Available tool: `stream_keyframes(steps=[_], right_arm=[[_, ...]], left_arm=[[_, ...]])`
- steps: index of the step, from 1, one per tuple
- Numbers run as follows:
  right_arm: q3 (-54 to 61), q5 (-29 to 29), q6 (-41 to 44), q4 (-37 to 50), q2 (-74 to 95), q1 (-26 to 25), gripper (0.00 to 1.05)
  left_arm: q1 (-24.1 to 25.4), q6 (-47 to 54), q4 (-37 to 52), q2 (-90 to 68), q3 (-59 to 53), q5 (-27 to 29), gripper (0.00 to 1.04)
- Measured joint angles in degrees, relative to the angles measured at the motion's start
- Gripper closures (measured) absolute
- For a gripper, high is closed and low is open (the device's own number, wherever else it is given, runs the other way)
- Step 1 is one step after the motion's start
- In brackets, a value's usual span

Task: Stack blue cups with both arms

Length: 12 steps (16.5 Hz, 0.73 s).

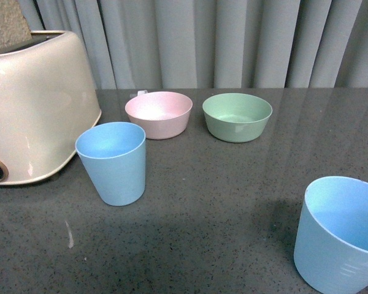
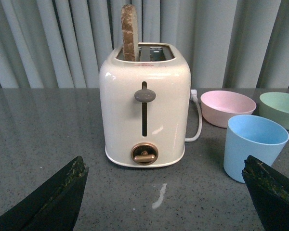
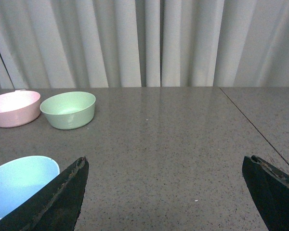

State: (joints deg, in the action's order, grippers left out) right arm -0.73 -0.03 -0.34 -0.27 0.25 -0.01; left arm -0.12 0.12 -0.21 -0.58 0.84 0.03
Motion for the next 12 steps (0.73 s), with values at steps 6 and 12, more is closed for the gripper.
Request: stream_keyframes(steps=[6, 12], right_arm=[[0.0, 0.0, 0.0, 0.0, 0.0, 0.0, 0.07], [0.0, 0.0, 0.0, 0.0, 0.0, 0.0, 0.07]], left_arm=[[0.0, 0.0, 0.0, 0.0, 0.0, 0.0, 0.07], [0.0, 0.0, 0.0, 0.0, 0.0, 0.0, 0.07]])
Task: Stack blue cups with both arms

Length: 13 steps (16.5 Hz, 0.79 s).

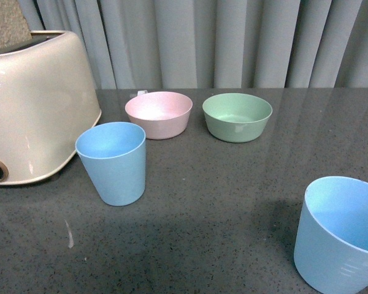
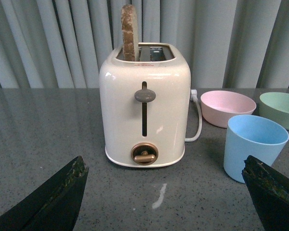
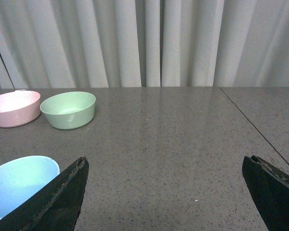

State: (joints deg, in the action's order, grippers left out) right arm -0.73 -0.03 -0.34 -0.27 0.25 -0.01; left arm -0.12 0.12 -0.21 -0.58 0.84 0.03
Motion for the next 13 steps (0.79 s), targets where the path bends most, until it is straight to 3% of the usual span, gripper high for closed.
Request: stream_keyframes(steps=[11, 12, 13], right_arm=[[0.0, 0.0, 0.0, 0.0, 0.0, 0.0, 0.07], [0.0, 0.1, 0.0, 0.0, 0.0, 0.0, 0.07], [0.0, 0.0, 0.0, 0.0, 0.0, 0.0, 0.07]], left_arm=[[-0.3, -0.4, -0.9, -0.2, 0.1, 1.0, 0.07], [-5.3, -4.4, -7.5, -4.4, 2.6, 12.4, 0.07], [-7.1, -6.1, -8.9, -7.3, 4.1, 18.0, 0.07]])
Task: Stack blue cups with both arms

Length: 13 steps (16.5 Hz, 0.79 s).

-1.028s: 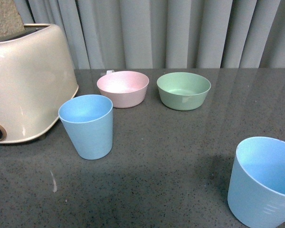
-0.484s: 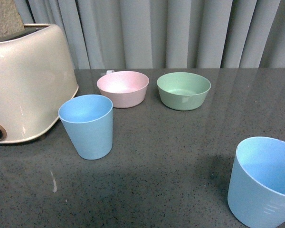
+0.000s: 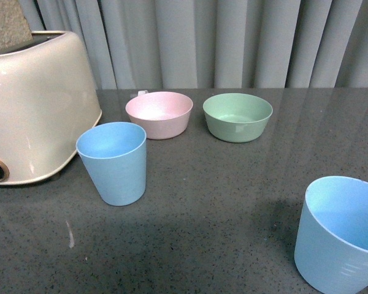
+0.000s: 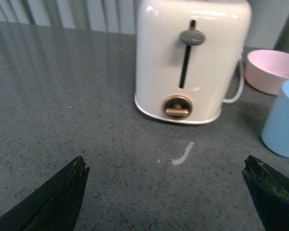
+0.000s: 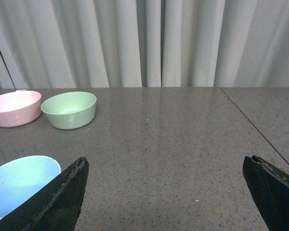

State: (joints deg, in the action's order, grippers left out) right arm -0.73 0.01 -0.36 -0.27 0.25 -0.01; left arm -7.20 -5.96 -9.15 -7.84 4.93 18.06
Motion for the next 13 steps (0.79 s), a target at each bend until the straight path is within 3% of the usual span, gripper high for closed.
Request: stream_keyframes(steps=[2, 4, 7, 10, 12, 13], right_arm=[[0.0, 0.0, 0.0, 0.0, 0.0, 0.0, 0.07], [0.0, 0.0, 0.0, 0.0, 0.0, 0.0, 0.07], [0.0, 0.0, 0.0, 0.0, 0.0, 0.0, 0.07], [0.0, 0.0, 0.0, 0.0, 0.0, 0.0, 0.07], [0.0, 0.0, 0.0, 0.0, 0.0, 0.0, 0.07], [0.0, 0.0, 0.0, 0.0, 0.0, 0.0, 0.07]], left_arm=[[1.1, -1.5, 0.5, -0.5, 1.0, 4.8, 0.07], [2.8, -1.6, 1.9, -0.4, 3.7, 3.5, 0.07], [6.4, -0.8, 7.8, -4.6, 6.5, -2.6, 0.07], [10.2, 3.9, 24.0, -22.4, 12.5, -12.8, 0.07], [8.0, 6.8, 30.1, -34.0, 19.9, -20.0, 0.07], [6.2, 8.0, 28.5, -39.1, 23.7, -23.6, 0.07]])
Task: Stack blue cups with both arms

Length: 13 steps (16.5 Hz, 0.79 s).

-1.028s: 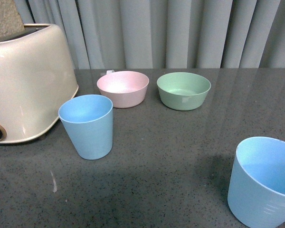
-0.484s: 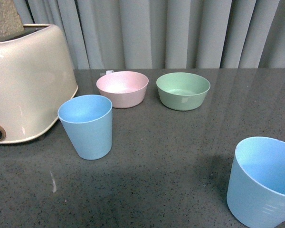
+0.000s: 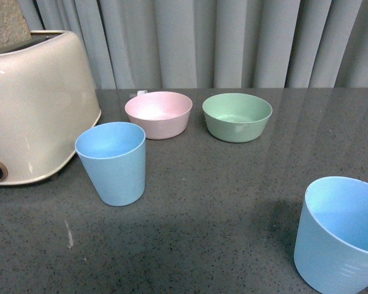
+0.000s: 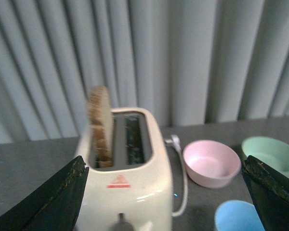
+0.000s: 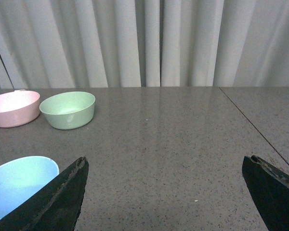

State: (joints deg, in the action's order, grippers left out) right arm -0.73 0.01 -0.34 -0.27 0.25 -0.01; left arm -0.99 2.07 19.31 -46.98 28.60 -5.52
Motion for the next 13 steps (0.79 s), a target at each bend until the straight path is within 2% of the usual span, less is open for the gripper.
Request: stream_keyframes(steps=[3, 7, 9, 13], right_arm=[[0.0, 0.0, 0.0, 0.0, 0.0, 0.0, 0.07], [0.0, 0.0, 0.0, 0.0, 0.0, 0.0, 0.07], [0.0, 0.0, 0.0, 0.0, 0.0, 0.0, 0.07], [0.0, 0.0, 0.0, 0.0, 0.0, 0.0, 0.07]], left_arm=[[-6.3, 3.5, -9.9, -14.5, 11.0, -9.0, 0.07], [-13.4, 9.2, -19.5, -21.8, 19.8, -14.8, 0.07], [-15.7, 12.6, -25.0, -26.8, 21.1, -15.6, 0.07], [-17.1, 17.3, -28.9, -32.5, 23.8, -14.8, 0.07]])
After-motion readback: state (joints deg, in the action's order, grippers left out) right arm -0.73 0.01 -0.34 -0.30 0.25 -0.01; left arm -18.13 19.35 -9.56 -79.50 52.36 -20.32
